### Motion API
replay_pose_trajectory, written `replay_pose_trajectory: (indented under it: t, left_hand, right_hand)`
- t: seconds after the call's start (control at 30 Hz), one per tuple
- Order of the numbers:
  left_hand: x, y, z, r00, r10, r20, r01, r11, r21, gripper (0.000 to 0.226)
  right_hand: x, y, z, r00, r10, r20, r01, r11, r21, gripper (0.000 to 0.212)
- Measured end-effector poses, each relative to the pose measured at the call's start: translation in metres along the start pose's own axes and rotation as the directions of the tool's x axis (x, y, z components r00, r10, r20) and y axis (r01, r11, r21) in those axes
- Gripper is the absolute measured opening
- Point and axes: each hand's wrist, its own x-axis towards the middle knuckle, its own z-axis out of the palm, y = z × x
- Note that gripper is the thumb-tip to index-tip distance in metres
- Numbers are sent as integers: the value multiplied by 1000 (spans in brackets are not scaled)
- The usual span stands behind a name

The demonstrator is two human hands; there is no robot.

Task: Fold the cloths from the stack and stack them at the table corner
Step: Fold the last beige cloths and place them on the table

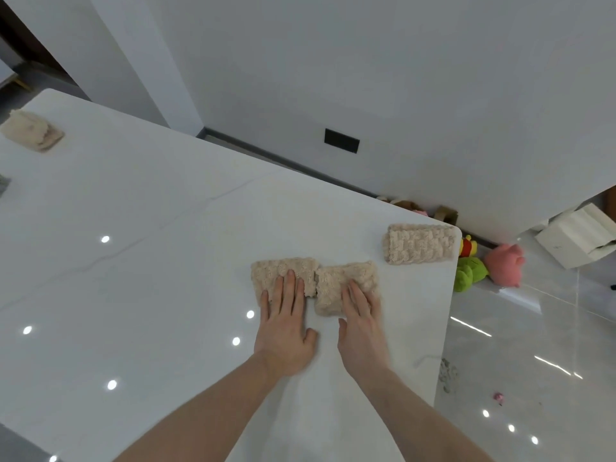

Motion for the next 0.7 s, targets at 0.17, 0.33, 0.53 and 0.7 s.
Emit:
replay_pose_trajectory:
  t: [0.17, 0.33, 0.53, 0.7]
  left_hand:
    - [34, -8, -9, 998, 12, -61, -15, 999, -39, 90]
    - [65, -22, -23, 995, 79, -58, -80, 997, -13, 91]
    - [64, -37, -34, 991, 134, -23, -134, 991, 8, 88]
    - [77, -53, -49, 987, 158, 24, -159, 985, 61, 86]
  right_hand:
    - [35, 4, 0, 999, 54, 3, -54, 981, 187, 56]
    - [50, 4, -15, 992, 124, 28, -127, 945, 301, 38]
    - [42, -28, -25, 796, 605, 7, -551, 721, 419, 26]
    - [63, -52, -24, 678, 697, 231, -677, 471, 565, 65]
